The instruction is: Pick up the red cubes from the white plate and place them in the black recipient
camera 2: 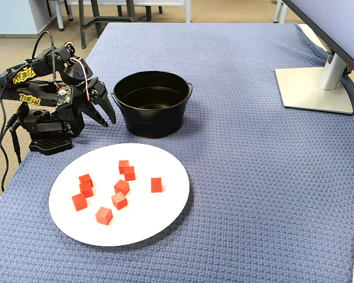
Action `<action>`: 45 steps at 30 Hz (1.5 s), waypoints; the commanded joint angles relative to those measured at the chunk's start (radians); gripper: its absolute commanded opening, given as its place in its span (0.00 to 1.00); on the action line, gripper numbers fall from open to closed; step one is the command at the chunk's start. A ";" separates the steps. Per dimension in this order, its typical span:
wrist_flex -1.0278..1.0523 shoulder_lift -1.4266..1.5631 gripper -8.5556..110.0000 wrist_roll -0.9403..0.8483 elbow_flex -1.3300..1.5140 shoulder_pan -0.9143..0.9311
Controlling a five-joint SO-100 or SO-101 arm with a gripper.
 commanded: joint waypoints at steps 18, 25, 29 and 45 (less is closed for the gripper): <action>-0.137 -0.265 0.15 -0.304 -0.130 0.146; -0.313 -0.433 0.21 -0.851 -0.149 0.330; -0.522 -0.561 0.26 -1.178 -0.092 0.431; -0.862 -0.937 0.25 -1.074 -0.141 0.491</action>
